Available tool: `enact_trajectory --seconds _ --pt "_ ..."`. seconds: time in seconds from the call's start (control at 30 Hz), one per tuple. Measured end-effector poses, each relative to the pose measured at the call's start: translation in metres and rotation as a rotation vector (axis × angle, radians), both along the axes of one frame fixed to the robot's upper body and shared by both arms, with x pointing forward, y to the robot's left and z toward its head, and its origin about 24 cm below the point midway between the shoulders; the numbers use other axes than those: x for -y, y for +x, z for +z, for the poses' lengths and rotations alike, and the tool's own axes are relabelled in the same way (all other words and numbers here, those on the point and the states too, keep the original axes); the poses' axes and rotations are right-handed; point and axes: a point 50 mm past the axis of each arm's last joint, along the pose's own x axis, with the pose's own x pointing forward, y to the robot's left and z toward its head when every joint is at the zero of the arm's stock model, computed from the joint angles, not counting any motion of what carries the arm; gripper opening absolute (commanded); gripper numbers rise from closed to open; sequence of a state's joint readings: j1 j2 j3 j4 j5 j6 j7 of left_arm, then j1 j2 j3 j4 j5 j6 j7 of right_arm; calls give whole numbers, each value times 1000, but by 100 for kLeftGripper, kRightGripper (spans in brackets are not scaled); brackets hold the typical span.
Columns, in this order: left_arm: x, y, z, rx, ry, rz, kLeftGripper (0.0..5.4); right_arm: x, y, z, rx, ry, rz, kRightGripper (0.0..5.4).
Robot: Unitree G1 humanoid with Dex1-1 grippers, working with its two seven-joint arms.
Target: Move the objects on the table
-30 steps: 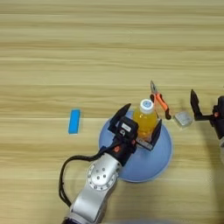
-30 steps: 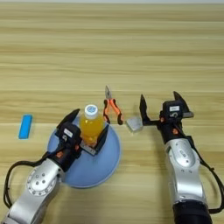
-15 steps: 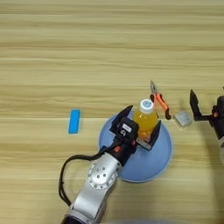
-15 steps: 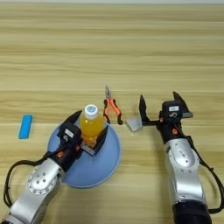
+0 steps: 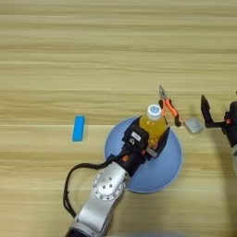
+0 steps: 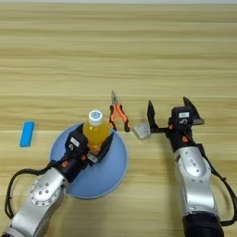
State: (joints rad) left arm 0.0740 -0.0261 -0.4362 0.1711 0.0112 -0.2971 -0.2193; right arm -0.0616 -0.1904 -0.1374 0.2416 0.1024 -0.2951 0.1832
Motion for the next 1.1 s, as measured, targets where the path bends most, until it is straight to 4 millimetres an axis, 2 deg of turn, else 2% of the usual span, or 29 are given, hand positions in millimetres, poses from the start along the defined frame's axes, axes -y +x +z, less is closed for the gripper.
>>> enact_trajectory --seconds 0.67,0.87,1.1 --pt "-21 9 9 57 -53 122 340 0 0 0 -1 -1 -1 540" --pt "-42 17 29 155 -117 250 340 0 0 0 -1 -1 -1 540" --pt "-67 25 33 179 -109 384 340 0 0 0 -2 -1 -1 540"
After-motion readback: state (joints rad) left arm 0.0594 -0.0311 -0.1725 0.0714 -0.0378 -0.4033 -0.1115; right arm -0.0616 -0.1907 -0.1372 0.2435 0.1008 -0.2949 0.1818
